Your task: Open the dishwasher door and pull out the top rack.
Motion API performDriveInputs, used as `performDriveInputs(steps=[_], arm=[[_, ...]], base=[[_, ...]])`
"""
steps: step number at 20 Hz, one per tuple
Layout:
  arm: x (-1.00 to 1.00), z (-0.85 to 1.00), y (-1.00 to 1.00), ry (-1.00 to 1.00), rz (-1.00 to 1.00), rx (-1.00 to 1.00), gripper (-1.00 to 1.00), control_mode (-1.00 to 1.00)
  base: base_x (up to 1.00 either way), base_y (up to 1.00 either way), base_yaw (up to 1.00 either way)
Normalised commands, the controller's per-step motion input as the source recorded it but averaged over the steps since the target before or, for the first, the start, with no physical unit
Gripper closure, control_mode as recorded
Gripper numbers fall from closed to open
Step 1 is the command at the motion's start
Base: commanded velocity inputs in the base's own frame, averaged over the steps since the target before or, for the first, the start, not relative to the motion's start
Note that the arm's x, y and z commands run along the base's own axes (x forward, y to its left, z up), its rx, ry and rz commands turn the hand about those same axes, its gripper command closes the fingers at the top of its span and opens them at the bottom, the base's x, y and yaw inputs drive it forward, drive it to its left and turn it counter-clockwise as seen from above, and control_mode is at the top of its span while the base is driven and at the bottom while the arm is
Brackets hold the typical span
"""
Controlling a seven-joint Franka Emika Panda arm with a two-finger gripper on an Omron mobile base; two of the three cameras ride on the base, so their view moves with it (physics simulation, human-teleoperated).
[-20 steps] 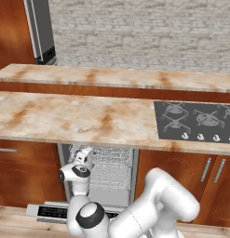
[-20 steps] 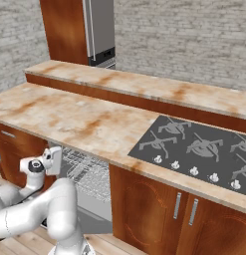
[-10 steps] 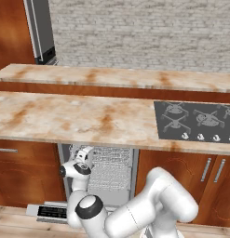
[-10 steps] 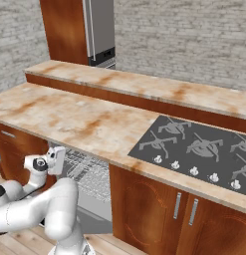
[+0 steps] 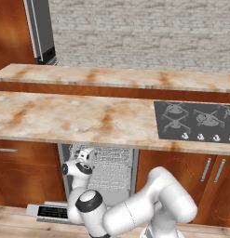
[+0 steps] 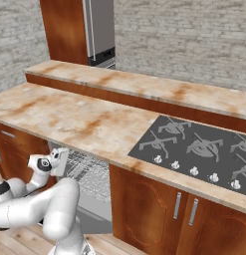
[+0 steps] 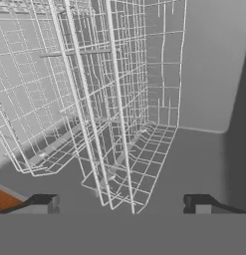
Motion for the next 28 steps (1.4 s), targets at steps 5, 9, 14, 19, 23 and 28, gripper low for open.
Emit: performDriveInputs(steps=[5, 9, 14, 19, 23, 28], arm=[[0.07, -0.38, 0.0, -0.03, 0.0, -0.11, -1.0, -1.0], [0.12, -0.43, 0.0, -0.04, 0.0, -0.13, -1.0, -1.0], [0.13, -0.38, 0.0, -0.02, 0.0, -0.12, -1.0, -1.0], [0.14, -0.32, 0.0, 0.0, 0.0, -0.1, -1.0, -1.0], [0.09, -0.34, 0.0, 0.0, 0.0, -0.07, -1.0, -1.0], [0.02, -0.4, 0.0, 0.0, 0.0, -0.06, -1.0, -1.0]], base=[[0.0, 0.0, 0.0], [0.0, 0.0, 0.0], [0.0, 0.0, 0.0], [0.0, 0.0, 0.0], [0.0, 0.0, 0.0], [0.0, 0.0, 0.0]])
